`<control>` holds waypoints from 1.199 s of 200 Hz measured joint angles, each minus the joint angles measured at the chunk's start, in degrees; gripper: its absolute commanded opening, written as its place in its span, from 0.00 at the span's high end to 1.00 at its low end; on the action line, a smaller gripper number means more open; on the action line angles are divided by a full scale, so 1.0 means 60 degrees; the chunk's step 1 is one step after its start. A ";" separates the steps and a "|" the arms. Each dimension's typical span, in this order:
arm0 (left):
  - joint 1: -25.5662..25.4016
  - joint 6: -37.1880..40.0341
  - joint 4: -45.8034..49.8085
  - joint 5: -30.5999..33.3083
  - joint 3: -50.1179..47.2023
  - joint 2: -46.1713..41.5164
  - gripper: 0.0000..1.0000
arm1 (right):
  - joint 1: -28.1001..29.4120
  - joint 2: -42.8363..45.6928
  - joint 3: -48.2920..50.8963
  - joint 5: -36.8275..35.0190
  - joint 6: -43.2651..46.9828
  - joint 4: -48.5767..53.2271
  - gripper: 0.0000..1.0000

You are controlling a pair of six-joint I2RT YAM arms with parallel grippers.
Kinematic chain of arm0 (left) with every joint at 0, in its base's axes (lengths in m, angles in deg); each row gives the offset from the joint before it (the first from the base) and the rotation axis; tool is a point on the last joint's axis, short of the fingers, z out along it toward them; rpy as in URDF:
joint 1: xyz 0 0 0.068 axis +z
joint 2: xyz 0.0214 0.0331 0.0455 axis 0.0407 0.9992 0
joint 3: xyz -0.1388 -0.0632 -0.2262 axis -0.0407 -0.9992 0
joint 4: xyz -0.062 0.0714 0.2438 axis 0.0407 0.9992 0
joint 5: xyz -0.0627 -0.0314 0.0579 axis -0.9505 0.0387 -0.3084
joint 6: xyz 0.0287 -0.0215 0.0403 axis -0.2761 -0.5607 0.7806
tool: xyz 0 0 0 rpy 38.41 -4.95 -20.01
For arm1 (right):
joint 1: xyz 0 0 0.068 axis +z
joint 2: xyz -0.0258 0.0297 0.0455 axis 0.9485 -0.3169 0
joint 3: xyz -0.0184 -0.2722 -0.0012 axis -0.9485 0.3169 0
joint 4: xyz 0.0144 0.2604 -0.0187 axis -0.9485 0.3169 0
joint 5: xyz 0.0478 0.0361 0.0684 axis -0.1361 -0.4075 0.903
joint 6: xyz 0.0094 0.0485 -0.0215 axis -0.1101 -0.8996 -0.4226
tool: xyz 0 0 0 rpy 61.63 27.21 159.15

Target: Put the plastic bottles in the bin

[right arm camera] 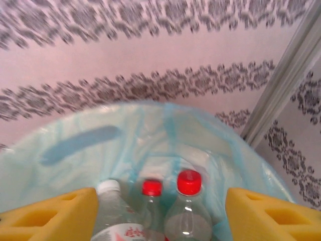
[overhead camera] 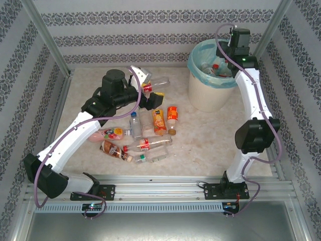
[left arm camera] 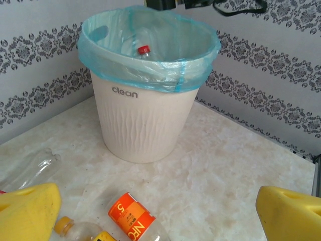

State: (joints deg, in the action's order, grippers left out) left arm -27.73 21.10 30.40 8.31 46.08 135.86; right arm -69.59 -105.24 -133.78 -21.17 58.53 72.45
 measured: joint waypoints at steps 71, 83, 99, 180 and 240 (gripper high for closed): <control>-0.0124 0.0011 0.1865 -0.0321 0.0641 0.0047 0.12 | 0.2149 0.2182 0.0459 0.0164 0.0273 0.0331 0.33; -0.0291 0.0124 0.2375 -0.0259 0.0681 0.0022 0.12 | 0.2696 0.2918 0.1166 0.0175 0.0331 0.0200 0.34; -0.0794 0.0448 0.2969 -0.0044 0.0382 -0.0153 0.13 | 0.3308 0.3891 0.2193 0.0197 0.0321 0.0015 0.35; -0.3515 0.1231 0.3920 0.1195 -0.3738 -0.0670 0.20 | 0.4845 0.6615 0.7206 -0.0175 -0.0255 -0.0809 0.35; -0.3621 0.0994 0.3486 0.1792 -0.4543 0.0244 0.24 | 0.4849 0.7748 0.8317 -0.0481 -0.0758 -0.0816 0.35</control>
State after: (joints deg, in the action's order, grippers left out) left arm -49.46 27.07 51.31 19.06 18.83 137.32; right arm -40.50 -58.75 -83.89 -24.06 53.98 67.55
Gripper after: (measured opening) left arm 0.780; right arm 0.651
